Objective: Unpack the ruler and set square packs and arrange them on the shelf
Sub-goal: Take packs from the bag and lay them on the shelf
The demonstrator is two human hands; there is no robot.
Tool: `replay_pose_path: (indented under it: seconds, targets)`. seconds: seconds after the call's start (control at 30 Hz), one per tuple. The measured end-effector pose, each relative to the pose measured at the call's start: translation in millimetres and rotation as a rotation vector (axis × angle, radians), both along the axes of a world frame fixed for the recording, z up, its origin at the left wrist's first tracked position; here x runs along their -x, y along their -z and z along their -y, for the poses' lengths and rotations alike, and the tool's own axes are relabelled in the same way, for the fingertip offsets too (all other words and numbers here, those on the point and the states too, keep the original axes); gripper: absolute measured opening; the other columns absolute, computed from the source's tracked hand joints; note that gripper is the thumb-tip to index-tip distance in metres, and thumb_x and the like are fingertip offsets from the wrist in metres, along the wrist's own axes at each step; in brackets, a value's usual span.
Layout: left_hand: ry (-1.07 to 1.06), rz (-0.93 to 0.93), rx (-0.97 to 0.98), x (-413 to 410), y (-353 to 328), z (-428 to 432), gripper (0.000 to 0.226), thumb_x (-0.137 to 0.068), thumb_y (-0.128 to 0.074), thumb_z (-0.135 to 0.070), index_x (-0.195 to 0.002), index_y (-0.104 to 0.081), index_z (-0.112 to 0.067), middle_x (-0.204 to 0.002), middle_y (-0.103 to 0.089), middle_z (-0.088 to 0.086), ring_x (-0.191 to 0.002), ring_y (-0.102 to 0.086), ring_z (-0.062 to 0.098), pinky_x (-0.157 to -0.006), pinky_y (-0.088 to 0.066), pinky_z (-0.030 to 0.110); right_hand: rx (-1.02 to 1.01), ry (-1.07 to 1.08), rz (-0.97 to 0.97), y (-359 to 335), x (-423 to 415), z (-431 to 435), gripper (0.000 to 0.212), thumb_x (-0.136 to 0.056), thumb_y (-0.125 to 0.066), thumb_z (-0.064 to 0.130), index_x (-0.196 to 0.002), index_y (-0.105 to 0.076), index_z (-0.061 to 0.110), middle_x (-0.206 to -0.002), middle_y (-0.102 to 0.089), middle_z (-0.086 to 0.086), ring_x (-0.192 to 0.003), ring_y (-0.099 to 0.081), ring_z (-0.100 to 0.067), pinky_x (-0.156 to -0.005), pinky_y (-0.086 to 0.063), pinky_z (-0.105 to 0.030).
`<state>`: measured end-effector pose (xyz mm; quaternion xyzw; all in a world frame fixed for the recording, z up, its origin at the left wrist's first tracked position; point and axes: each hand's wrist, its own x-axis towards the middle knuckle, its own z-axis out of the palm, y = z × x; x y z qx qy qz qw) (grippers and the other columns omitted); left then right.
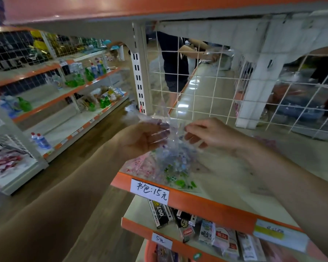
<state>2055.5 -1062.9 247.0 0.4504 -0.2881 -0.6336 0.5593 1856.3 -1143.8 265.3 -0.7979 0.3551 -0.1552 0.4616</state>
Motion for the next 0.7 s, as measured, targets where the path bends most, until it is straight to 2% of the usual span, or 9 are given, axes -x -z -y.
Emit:
replay_pose_path:
  seconds: [0.03, 0.1, 0.2, 0.27, 0.33, 0.5, 0.57, 0.7]
  targets:
    - [-0.005, -0.001, -0.002, 10, -3, 6, 0.014, -0.078, -0.055, -0.001, -0.082, -0.067, -0.007, -0.084, -0.07, 0.008, -0.075, -0.069, 0.017, -0.083, -0.054, 0.034, -0.061, 0.016, 0.083, -8, 5, -1, 0.02, -0.097, -0.052, 0.022, -0.104, -0.065, 0.008, -0.097, -0.069, -0.006, -0.08, -0.064, -0.01, -0.07, -0.05, -0.024]
    - [-0.031, -0.024, 0.0, 32, -11, 20, 0.012, -0.085, -0.051, 0.003, -0.084, -0.061, -0.005, -0.078, -0.067, 0.01, -0.071, -0.067, 0.018, -0.073, -0.058, 0.032, -0.057, 0.053, 0.155, -20, 19, 1, 0.01, -0.093, -0.06, 0.018, -0.101, -0.063, 0.015, -0.095, -0.069, -0.004, -0.079, -0.065, -0.01, -0.071, -0.052, -0.024]
    - [0.045, 0.036, 0.003, 71, -16, 39, 0.013, -0.091, -0.05, 0.0, -0.087, -0.06, -0.008, -0.08, -0.064, 0.009, -0.071, -0.064, 0.017, -0.071, -0.057, 0.03, -0.017, 0.162, 0.161, -23, 47, 11, 0.02, -0.085, -0.069, 0.011, -0.101, -0.059, 0.02, -0.088, -0.068, -0.003, -0.069, -0.065, -0.006, -0.066, -0.053, -0.02]
    - [0.12, 0.116, -0.02, 99, -16, 48, 0.014, -0.092, -0.051, -0.002, -0.086, -0.059, -0.012, -0.077, -0.065, 0.007, -0.067, -0.065, 0.014, -0.07, -0.056, 0.027, -0.041, 0.216, 0.16, -20, 70, 17, 0.018, -0.084, -0.07, 0.009, -0.093, -0.061, 0.022, -0.083, -0.066, 0.0, -0.062, -0.063, -0.001, -0.059, -0.052, -0.017]
    - [0.157, 0.154, -0.05, 127, -14, 54, 0.013, -0.092, -0.054, -0.006, -0.084, -0.061, -0.013, -0.074, -0.068, 0.005, -0.063, -0.066, 0.013, -0.068, -0.056, 0.026, -0.062, 0.265, 0.133, -15, 97, 22, 0.017, -0.084, -0.069, 0.007, -0.091, -0.063, 0.022, -0.081, -0.066, 0.001, -0.063, -0.062, -0.003, -0.058, -0.049, -0.016]
    - [0.17, 0.14, -0.145, 161, -6, 60, 0.009, -0.091, -0.055, -0.009, -0.087, -0.062, -0.012, -0.077, -0.069, 0.006, -0.068, -0.066, 0.018, -0.076, -0.055, 0.031, -0.134, 0.346, 0.024, -7, 160, 22, 0.018, -0.086, -0.066, 0.005, -0.101, -0.064, 0.016, -0.088, -0.067, -0.001, -0.071, -0.059, -0.007, -0.065, -0.045, -0.021]
    - [0.175, 0.134, -0.185, 165, -3, 60, 0.008, -0.092, -0.054, -0.009, -0.09, -0.061, -0.011, -0.081, -0.068, 0.007, -0.071, -0.066, 0.019, -0.077, -0.055, 0.032, -0.153, 0.355, -0.017, -2, 178, 20, 0.023, -0.088, -0.063, 0.005, -0.108, -0.064, 0.014, -0.09, -0.066, 0.0, -0.07, -0.059, -0.005, -0.063, -0.045, -0.018]
    - [0.152, 0.226, -0.23, 172, 1, 56, 0.008, -0.093, -0.054, -0.011, -0.092, -0.062, -0.011, -0.087, -0.065, 0.006, -0.08, -0.062, 0.02, -0.083, -0.051, 0.036, -0.209, 0.327, -0.102, 6, 198, 14, 0.028, -0.09, -0.06, 0.007, -0.117, -0.062, 0.013, -0.08, -0.065, 0.005, -0.063, -0.057, 0.0, -0.056, -0.041, -0.015]
